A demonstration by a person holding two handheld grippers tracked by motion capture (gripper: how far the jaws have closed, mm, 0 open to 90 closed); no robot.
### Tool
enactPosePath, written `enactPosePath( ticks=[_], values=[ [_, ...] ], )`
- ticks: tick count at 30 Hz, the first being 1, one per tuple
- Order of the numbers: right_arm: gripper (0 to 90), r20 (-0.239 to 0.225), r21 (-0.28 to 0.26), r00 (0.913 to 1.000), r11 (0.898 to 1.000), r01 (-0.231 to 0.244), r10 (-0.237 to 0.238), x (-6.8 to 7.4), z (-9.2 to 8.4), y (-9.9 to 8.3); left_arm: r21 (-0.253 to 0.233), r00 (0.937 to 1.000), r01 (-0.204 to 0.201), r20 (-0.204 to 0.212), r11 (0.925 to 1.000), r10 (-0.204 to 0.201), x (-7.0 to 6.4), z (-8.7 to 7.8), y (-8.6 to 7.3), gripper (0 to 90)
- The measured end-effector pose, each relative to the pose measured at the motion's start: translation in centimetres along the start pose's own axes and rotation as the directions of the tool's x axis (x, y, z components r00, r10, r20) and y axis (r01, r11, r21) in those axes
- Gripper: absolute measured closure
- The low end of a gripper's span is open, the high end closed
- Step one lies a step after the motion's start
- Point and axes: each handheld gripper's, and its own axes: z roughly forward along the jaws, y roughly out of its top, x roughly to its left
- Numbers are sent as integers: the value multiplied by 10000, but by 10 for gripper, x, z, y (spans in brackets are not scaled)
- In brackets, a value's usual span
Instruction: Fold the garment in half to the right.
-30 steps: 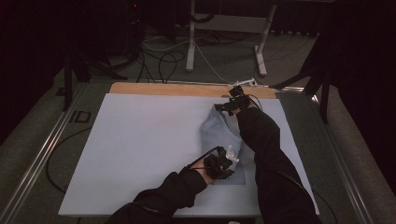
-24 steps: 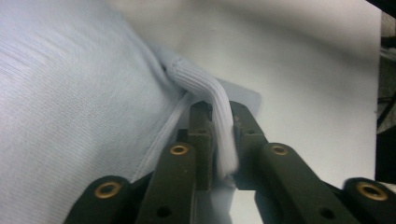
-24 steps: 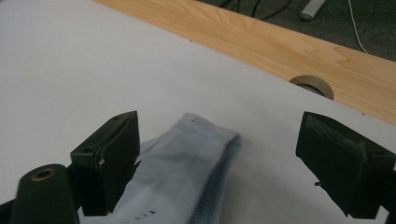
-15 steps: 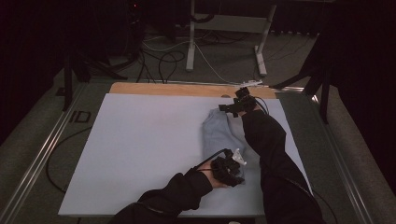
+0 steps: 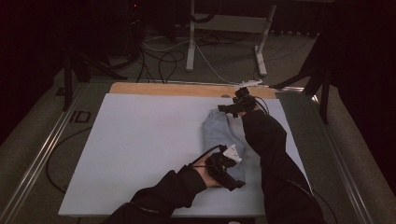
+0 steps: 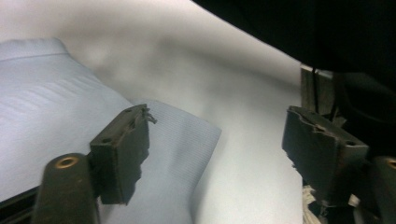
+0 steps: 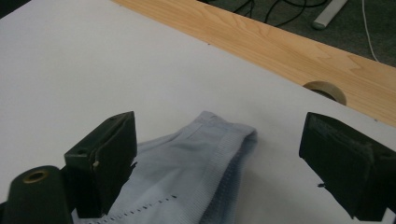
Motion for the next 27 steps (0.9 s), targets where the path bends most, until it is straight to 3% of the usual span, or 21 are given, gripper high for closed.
enactPosePath(
  ticks=[2,4,9,18,21,27],
  values=[
    [110,-10,-79,10000,10000,-20,20,1,-1,1,-127,9996,-285,-59,9995,285,3,-11,-3,157],
    [109,-87,-89,9999,9999,-56,55,2,-1,1,-224,9995,-305,-45,9993,304,3,-15,-4,148],
    [109,-95,-120,10000,9999,25,-26,5,-1,1,-267,9993,-307,-229,9992,301,7,-31,-10,12],
    [108,-168,-282,9997,9995,158,-163,11,-2,1,-447,9987,-163,-496,9989,141,19,-55,-31,5],
    [105,-92,-381,9998,9991,186,-190,12,-3,1,-716,9986,-169,-516,9973,132,25,-65,-40,5],
    [101,-231,-246,9992,9991,333,-339,13,-2,0,-872,9961,-89,-881,9961,12,31,-85,-57,3]
  ],
)
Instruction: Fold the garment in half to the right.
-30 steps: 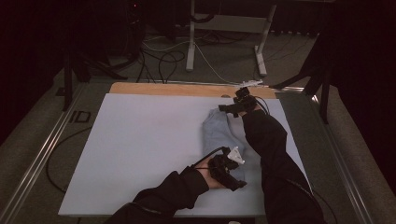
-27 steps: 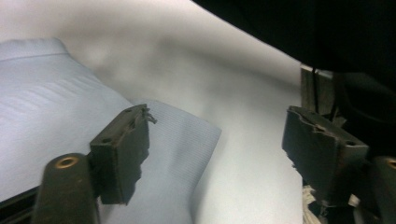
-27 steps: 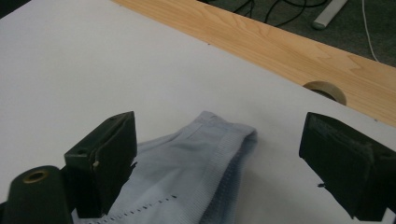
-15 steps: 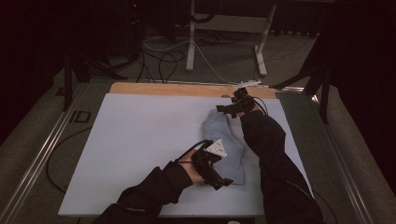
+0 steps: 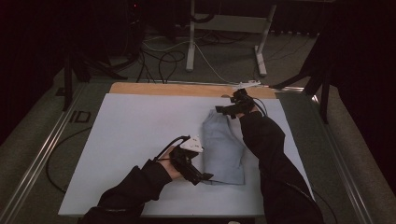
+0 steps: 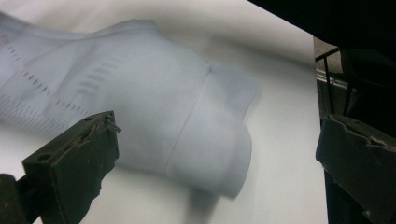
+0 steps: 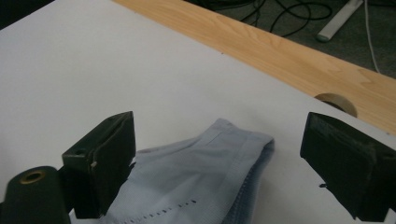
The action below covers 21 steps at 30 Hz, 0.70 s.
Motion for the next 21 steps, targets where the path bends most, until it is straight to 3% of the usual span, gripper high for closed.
enactPosePath(
  ticks=[6,8,16,18,19,21],
  values=[
    [97,-68,39,10000,10000,71,-71,4,2,0,-92,9987,327,-378,9994,-331,10,-23,-22,3],
    [97,-225,-101,9997,9999,-25,23,5,2,0,-141,9958,640,-641,9979,-648,14,-35,-35,3],
    [96,-443,-253,9989,9996,-138,127,5,2,3,-459,9892,940,-1085,9945,-985,19,-60,-71,3],
    [96,-500,-175,9984,9995,-258,249,3,5,1,-701,9816,1213,-1396,9901,-1302,20,-73,-88,3],
    [96,-500,-175,9984,9995,-258,249,3,5,1,-701,9816,1213,-1396,9901,-1302,20,-73,-88,3],
    [132,-280,165,9994,9997,-203,207,1,10,-3,-797,9742,1412,-1660,9868,-1528,21,-81,-100,3]
  ],
)
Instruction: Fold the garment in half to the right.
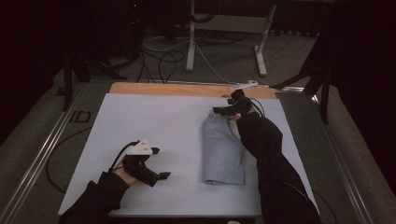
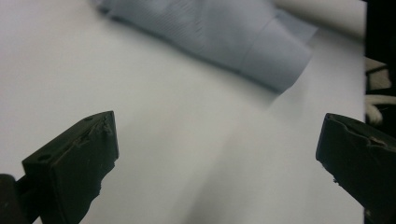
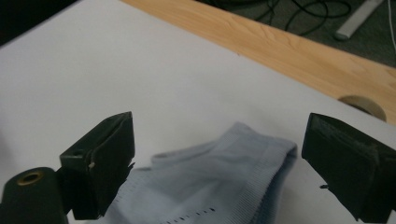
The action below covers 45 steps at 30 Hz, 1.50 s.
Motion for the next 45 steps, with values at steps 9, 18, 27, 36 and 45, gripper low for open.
enactPosePath(
  ticks=[9,18,27,36,45],
  values=[
    [182,380,815,9972,9944,-672,643,-19,19,-15,-450,9883,837,-1239,9955,-887,14,-33,-40,3],
    [364,448,1729,9928,9780,-1170,1109,-30,33,-37,-663,9805,1037,-1604,9924,-1131,17,-46,-64,3],
    [771,325,2313,9983,9714,-544,482,-27,34,-39,-1189,9775,1228,-1570,9853,-1408,21,-47,-73,3],
    [851,202,1251,9997,9920,-189,165,-16,22,-17,-1355,9749,1244,-1675,9829,-1464,22,-45,-74,4],
    [851,386,1776,9978,9822,-608,548,-20,42,-24,-1521,9729,1339,-1679,9793,-1591,23,-46,-74,4]
  ],
)
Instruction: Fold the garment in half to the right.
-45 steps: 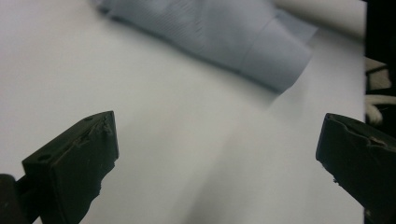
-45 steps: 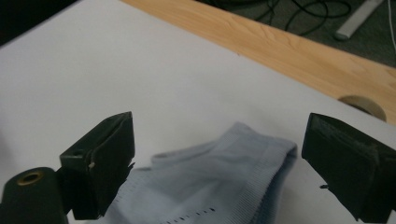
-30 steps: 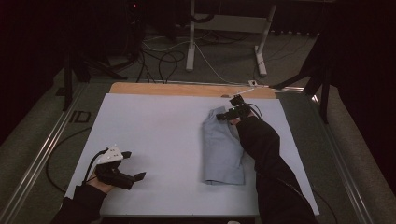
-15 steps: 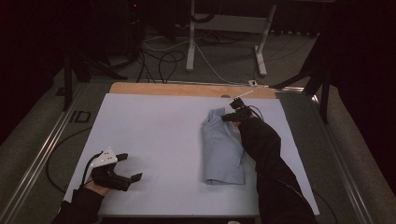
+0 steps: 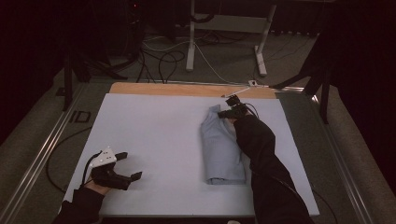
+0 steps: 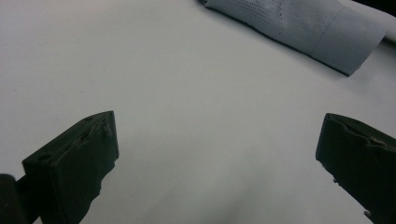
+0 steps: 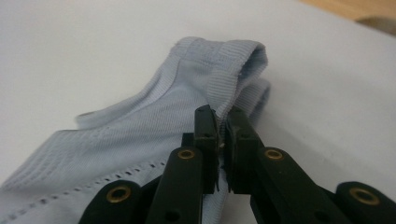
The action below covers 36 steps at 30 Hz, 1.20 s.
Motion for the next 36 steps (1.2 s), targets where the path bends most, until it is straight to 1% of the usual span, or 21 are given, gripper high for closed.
enactPosePath(
  ticks=[2,4,6,7,8,11,18,19,20,21,22,24,25,26,28,29,30,31,33,34,36],
  values=[
    [851,154,75,9999,9999,-72,71,-1,2,-1,4,10000,-43,-13,10000,43,0,0,0,4],
    [850,331,222,9995,9998,-19,12,-1,3,-2,5,10000,-30,0,10000,30,0,0,0,4],
    [850,355,267,9994,9996,-6,-4,-1,4,-2,-2,10000,3,17,10000,-3,0,1,0,4],
    [849,315,358,9995,9994,6,-17,-2,6,-2,18,10000,-25,12,10000,25,0,1,0,3],
    [845,401,486,9992,9988,-56,36,-2,8,-3,54,10000,-61,20,10000,61,0,1,0,3],
    [836,376,485,9992,9987,-161,143,-2,10,-4,5,10000,-22,10,10000,22,0,1,0,4],
    [775,631,506,9978,9984,-231,199,-1,10,-4,44,10000,-74,23,10000,74,-1,1,0,4],
    [747,678,527,9975,9983,-237,201,-1,10,-4,45,9999,-99,40,9999,99,-1,1,0,3],
    [747,678,527,9975,9983,-237,201,-1,10,-4,45,9999,-99,40,9999,99,-1,1,0,3],
    [714,774,572,9969,9981,-216,171,-1,9,-4,-1,10000,-41,33,10000,41,-1,1,0,3],
    [652,589,605,9982,9981,-145,110,1,6,-3,-8,10000,-75,18,10000,75,-1,0,0,3],
    [595,600,594,9982,9982,-16,-20,3,1,-2,-3,10000,-76,11,10000,76,0,0,0,3],
    [595,600,594,9982,9982,-16,-20,3,1,-2,-3,10000,-76,11,10000,76,0,0,0,3],
    [575,550,413,9985,9991,-9,-14,4,-6,-1,-45,10000,-58,-4,10000,58,0,0,0,3],
    [525,414,325,9991,9994,113,-126,8,-14,0,-43,10000,-72,-2,10000,72,0,0,0,4],
    [509,447,313,9988,9993,207,-221,11,-18,1,-43,9999,-169,9,9998,169,-1,-1,1,3],
    [496,450,251,9984,9992,316,-327,13,-23,1,-50,9999,-164,-3,9999,164,-1,-1,1,3],
    [496,450,251,9984,9992,316,-327,13,-23,1,-50,9999,-164,-3,9999,164,-1,-1,1,3],
    [475,389,54,9986,9994,349,-351,17,-32,1,-62,9999,-167,-22,9998,167,-1,-1,1,3],
    [455,328,70,9982,9988,492,-494,22,-39,-1,-27,9998,-185,-20,9998,185,-1,-1,1,3],
    [456,360,-46,9976,9982,597,-595,28,-46,-4,-18,9999,-171,-23,9999,171,-1,-1,1,3]
  ],
)
